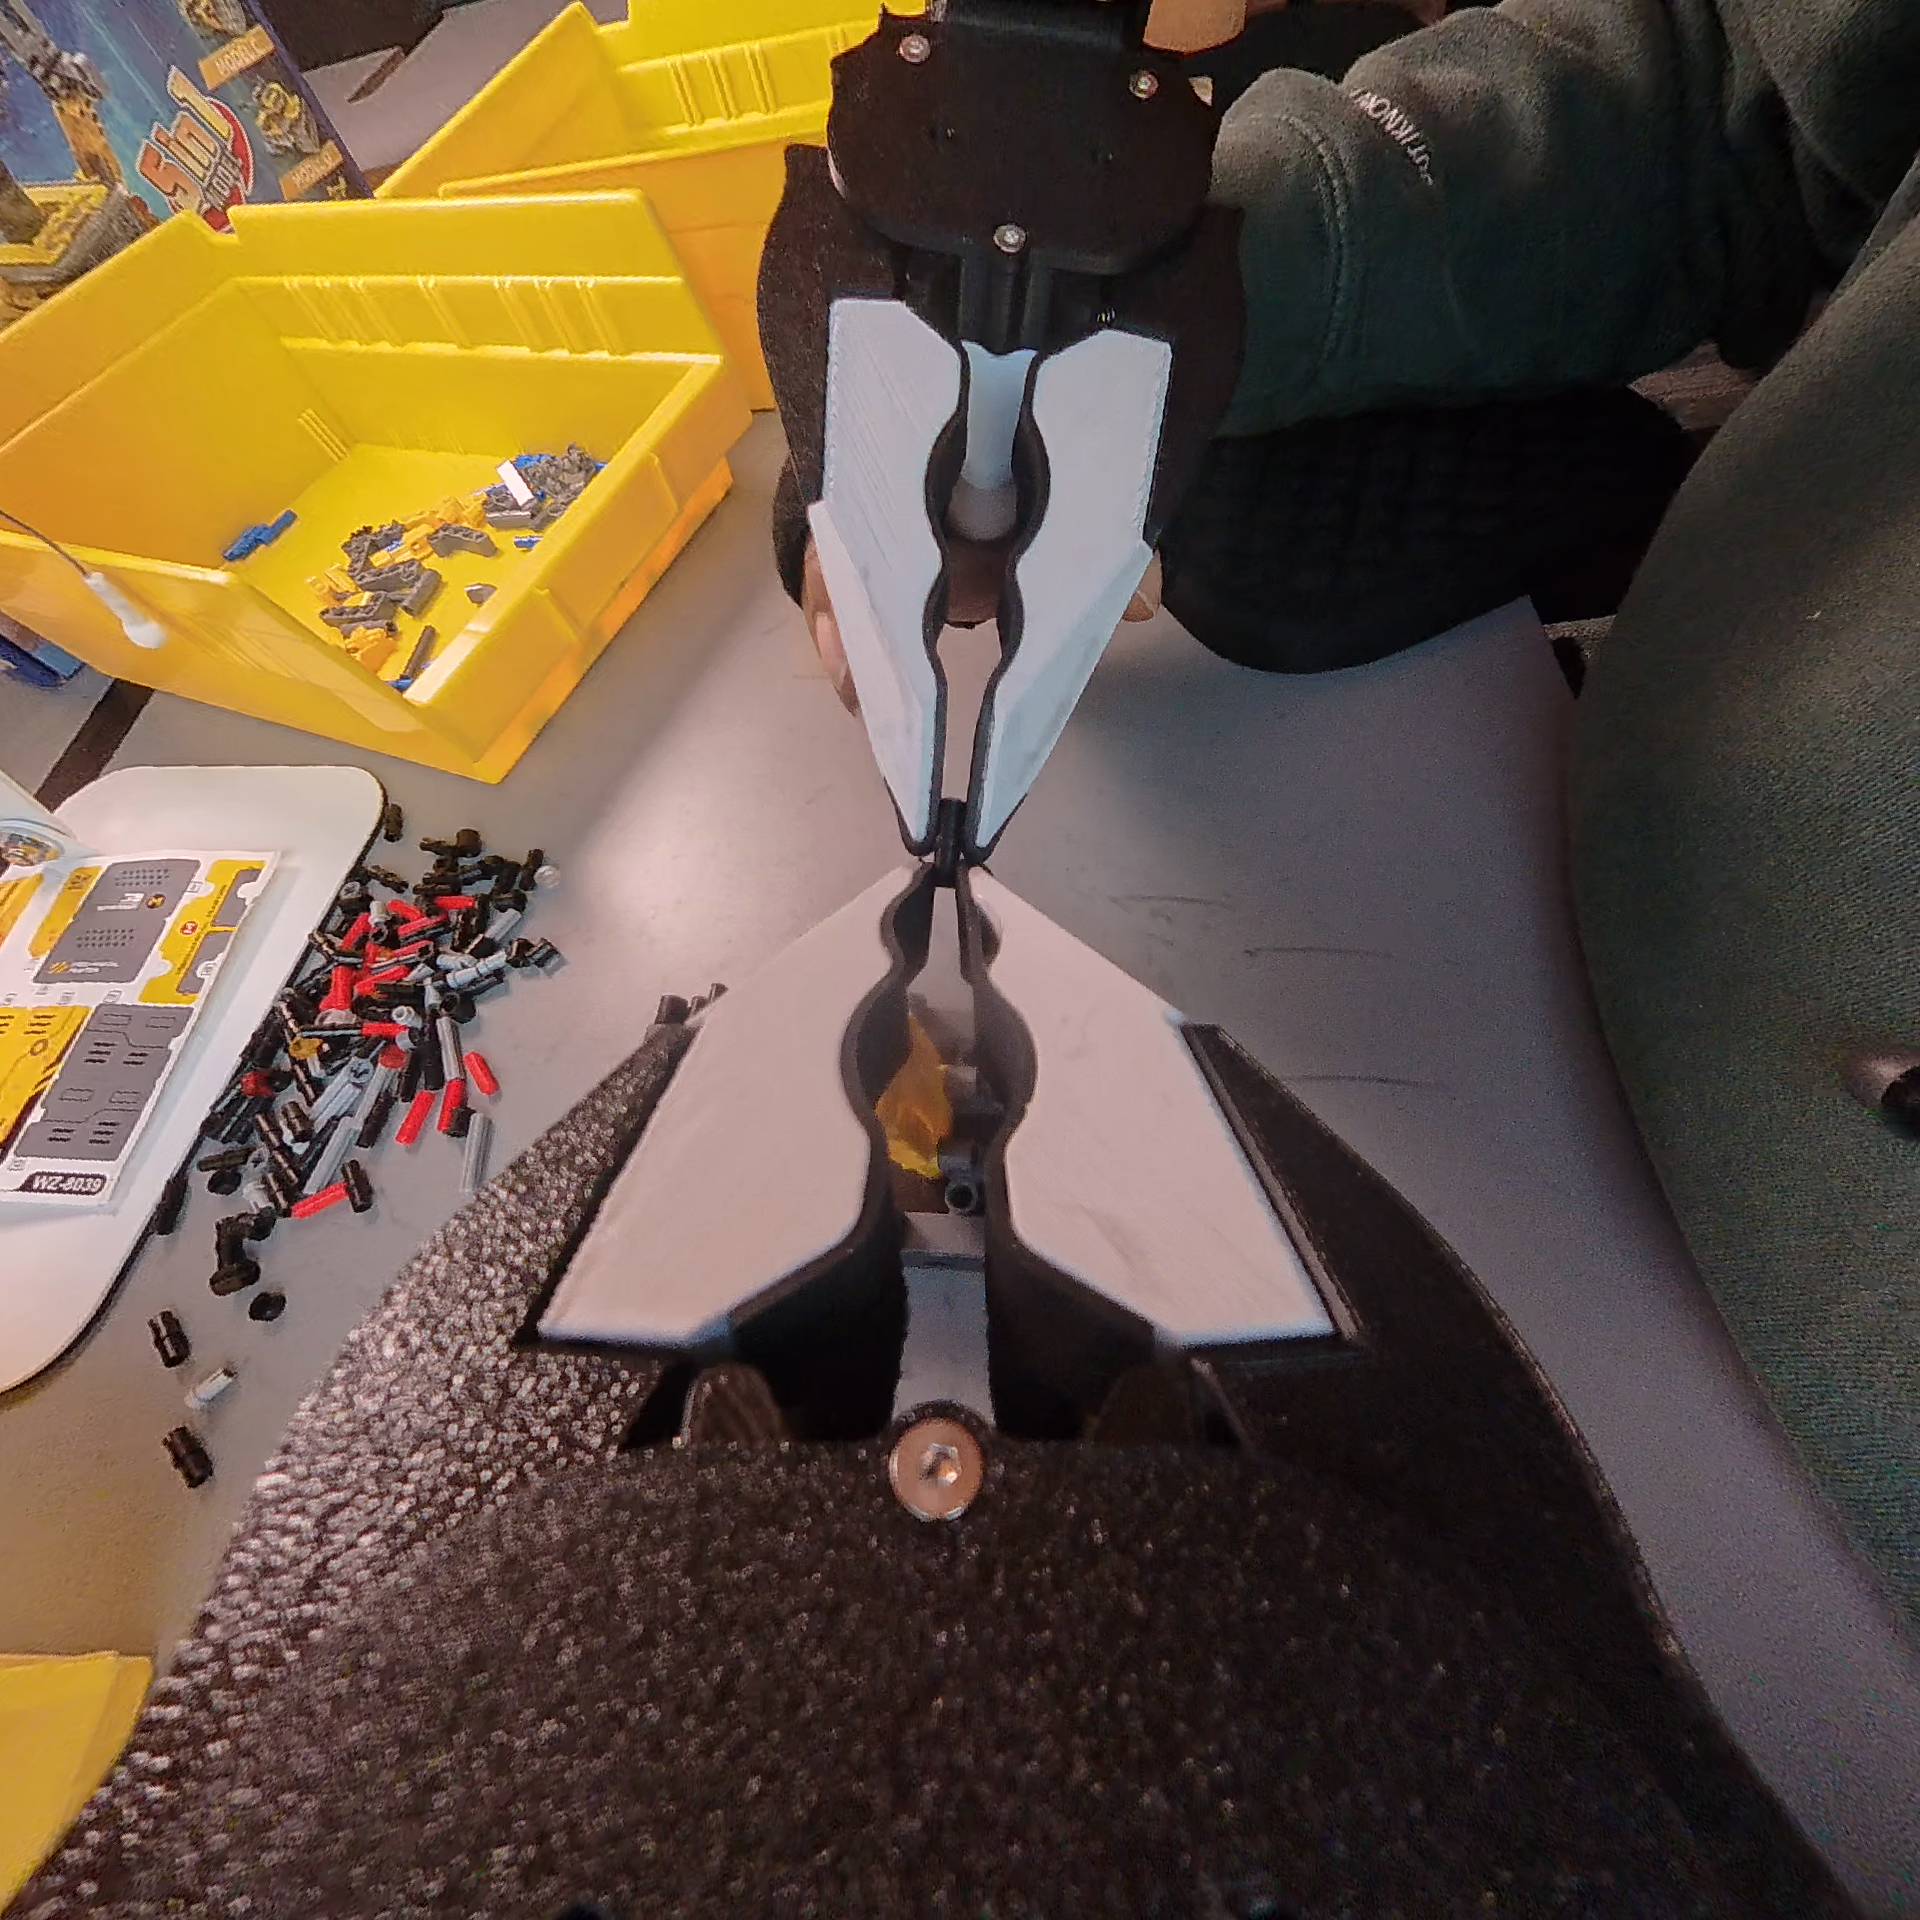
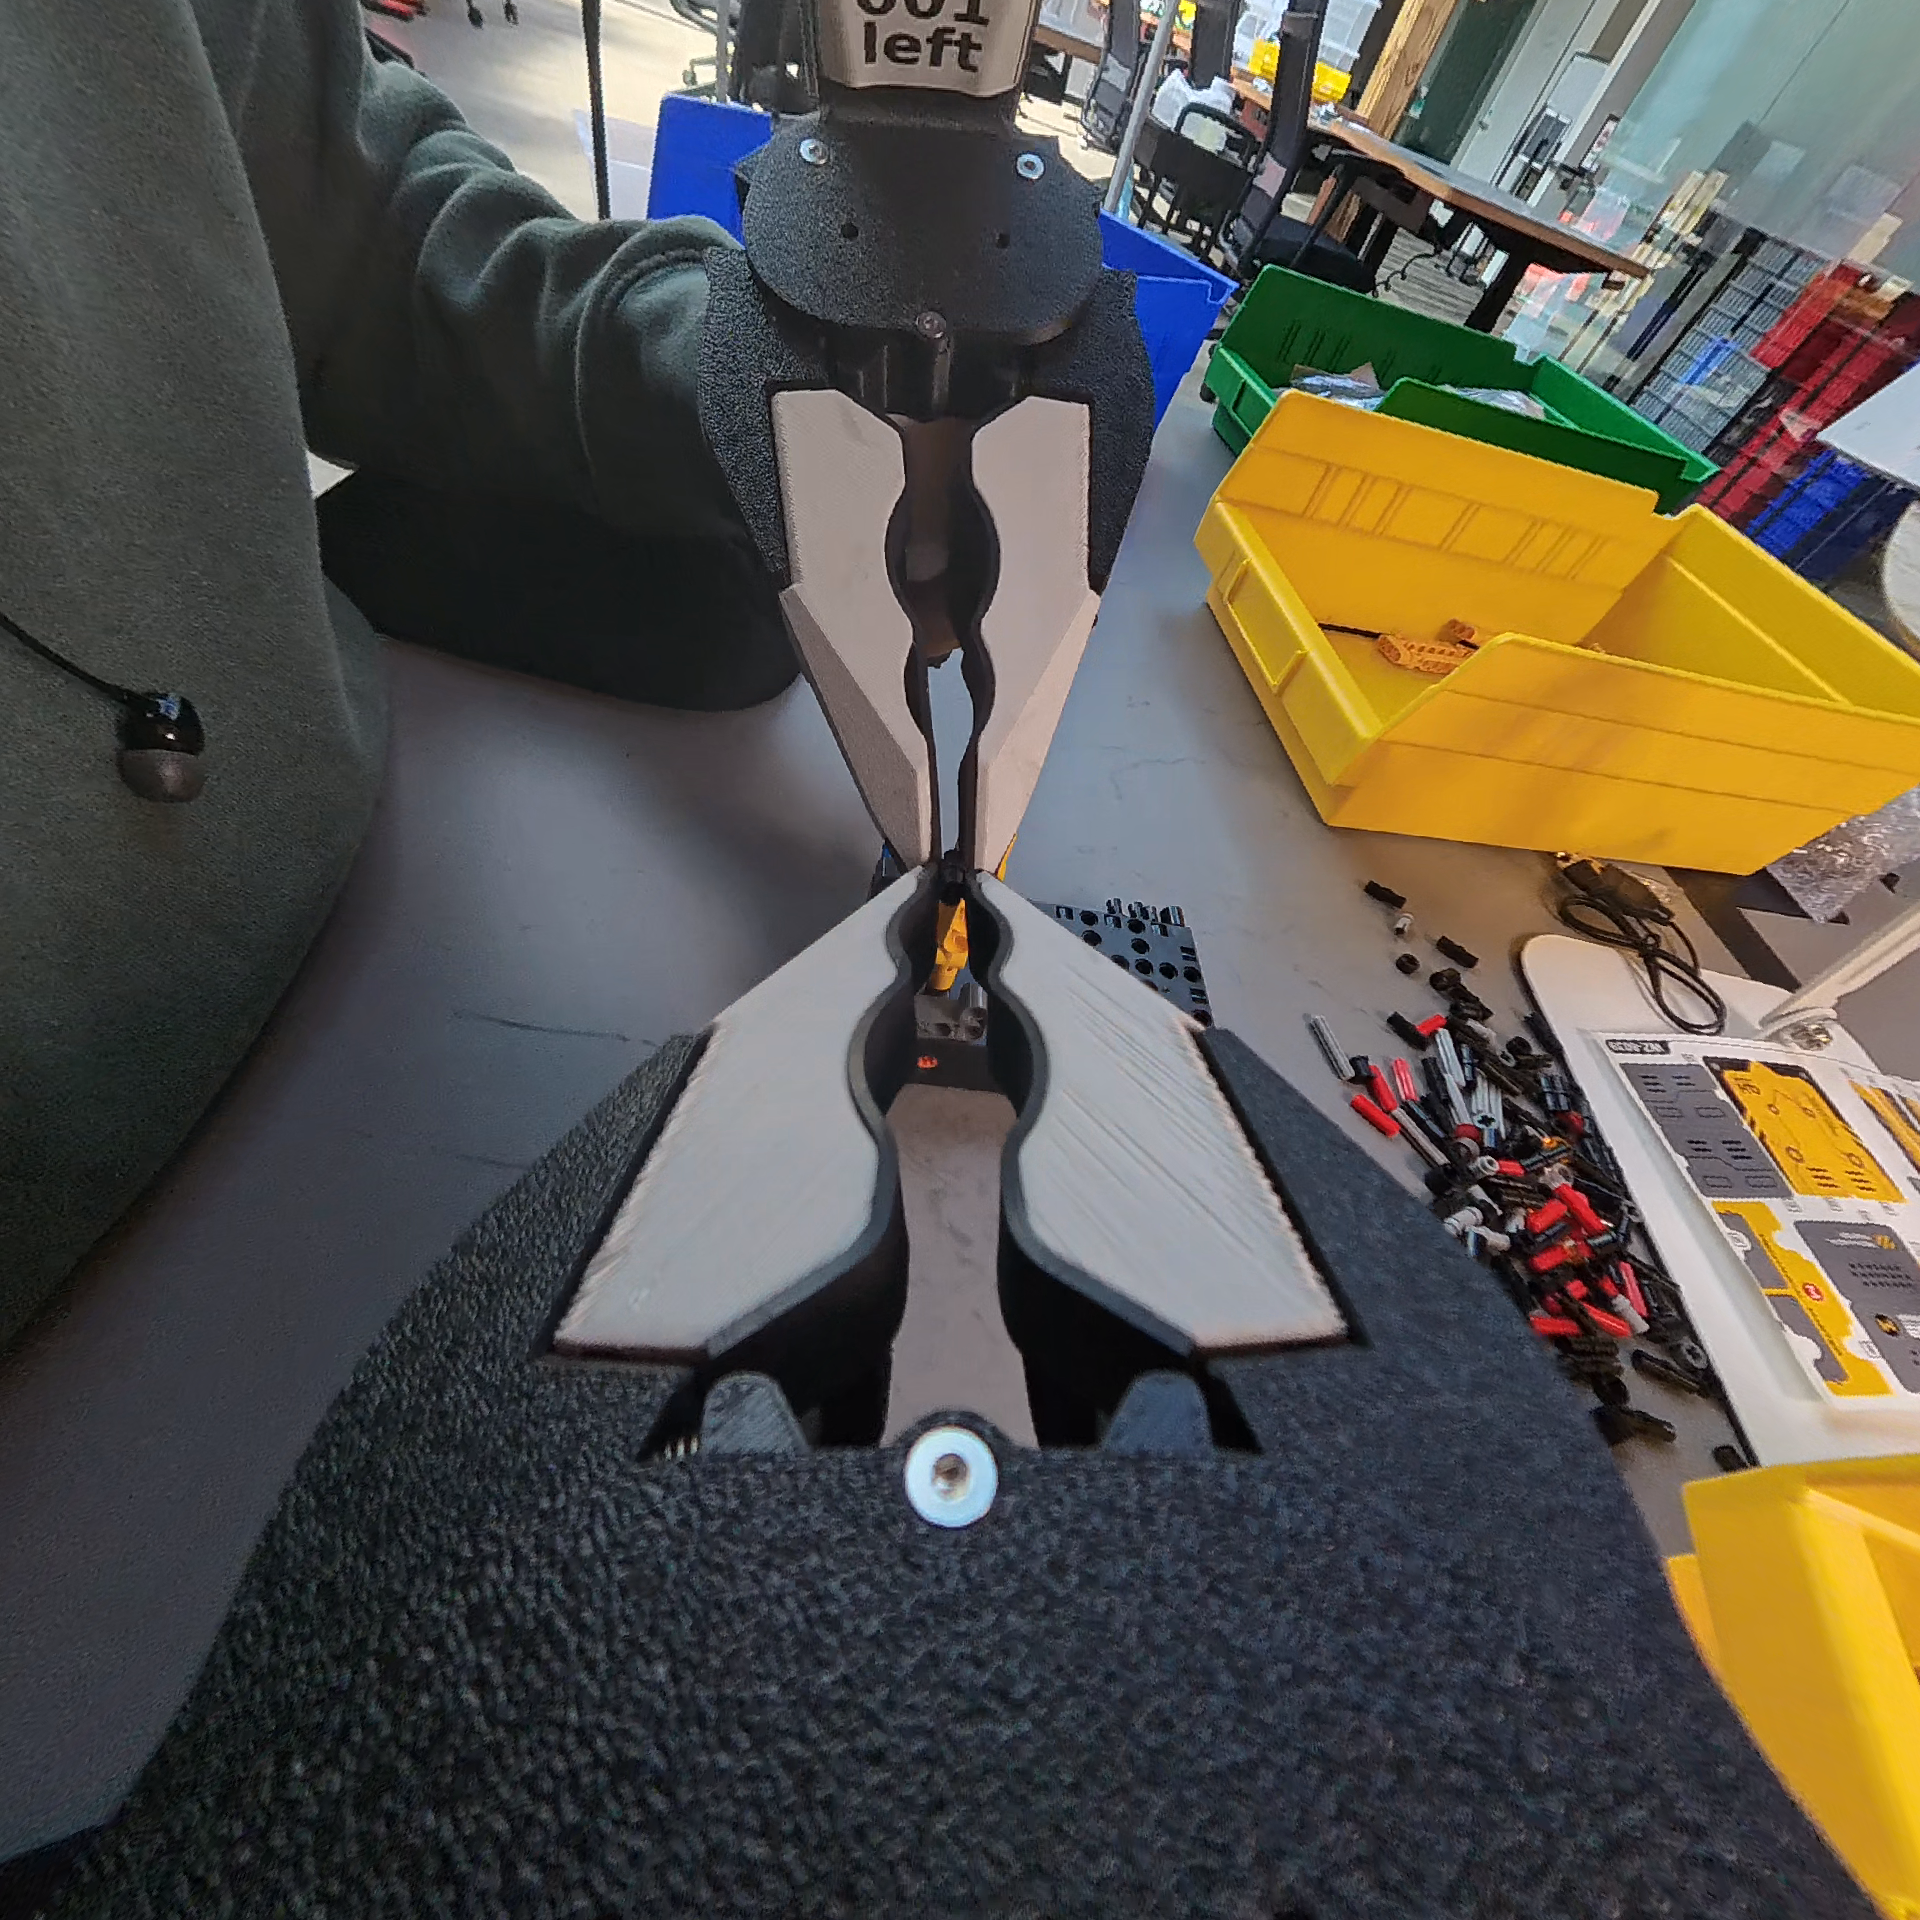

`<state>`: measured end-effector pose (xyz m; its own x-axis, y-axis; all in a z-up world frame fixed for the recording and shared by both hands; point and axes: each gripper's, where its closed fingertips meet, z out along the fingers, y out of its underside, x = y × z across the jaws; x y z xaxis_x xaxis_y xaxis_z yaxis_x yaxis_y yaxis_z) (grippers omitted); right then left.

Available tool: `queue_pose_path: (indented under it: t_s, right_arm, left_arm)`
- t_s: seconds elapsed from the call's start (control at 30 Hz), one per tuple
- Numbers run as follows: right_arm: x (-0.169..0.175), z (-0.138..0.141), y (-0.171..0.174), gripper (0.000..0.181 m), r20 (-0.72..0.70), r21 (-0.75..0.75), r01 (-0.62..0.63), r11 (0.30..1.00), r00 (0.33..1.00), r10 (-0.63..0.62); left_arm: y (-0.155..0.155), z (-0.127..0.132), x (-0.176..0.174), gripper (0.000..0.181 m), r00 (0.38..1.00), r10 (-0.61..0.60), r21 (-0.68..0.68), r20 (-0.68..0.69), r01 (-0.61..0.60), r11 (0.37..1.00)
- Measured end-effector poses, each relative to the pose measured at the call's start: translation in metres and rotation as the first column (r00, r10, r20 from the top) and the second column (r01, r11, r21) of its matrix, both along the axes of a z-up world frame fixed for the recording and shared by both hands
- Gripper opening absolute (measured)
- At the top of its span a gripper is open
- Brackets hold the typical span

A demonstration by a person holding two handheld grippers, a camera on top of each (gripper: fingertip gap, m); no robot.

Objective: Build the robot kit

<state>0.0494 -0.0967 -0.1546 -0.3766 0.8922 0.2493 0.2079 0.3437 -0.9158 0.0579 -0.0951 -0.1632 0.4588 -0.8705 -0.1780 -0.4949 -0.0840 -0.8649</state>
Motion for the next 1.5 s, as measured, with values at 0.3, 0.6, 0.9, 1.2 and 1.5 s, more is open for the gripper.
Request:
queue_pose_path:
  t_s: [0.3,0.6,0.9,1.2,1.5]
  right_arm:
    - [0.001,-0.020,0.023,0.004,0.046,-0.072,0.052,0.996,0.998,-0.049]
    - [0.004,-0.028,0.027,0.004,0.064,-0.080,0.064,0.995,0.996,-0.059]
    - [0.005,-0.029,0.024,0.004,0.071,-0.078,0.053,0.996,0.996,-0.048]
    - [0.005,-0.030,0.021,0.004,0.074,-0.075,0.046,0.996,0.996,-0.040]
    - [0.006,-0.028,0.023,0.005,0.069,-0.073,0.067,0.995,0.996,-0.062]
  left_arm:
    - [0.008,-0.028,-0.020,0.023,0.998,0.060,-0.176,0.009,-0.057,0.983]
    - [0.012,-0.049,-0.010,0.011,0.998,0.042,-0.232,-0.048,-0.052,0.971]
    - [0.011,-0.044,-0.014,0.011,0.999,0.037,-0.236,-0.023,-0.042,0.971]
    - [0.013,-0.047,-0.017,0.010,0.984,0.046,-0.231,-0.173,-0.085,0.969]
    - [0.010,-0.031,-0.019,0.016,0.893,-0.071,-0.293,-0.445,-0.069,0.954]
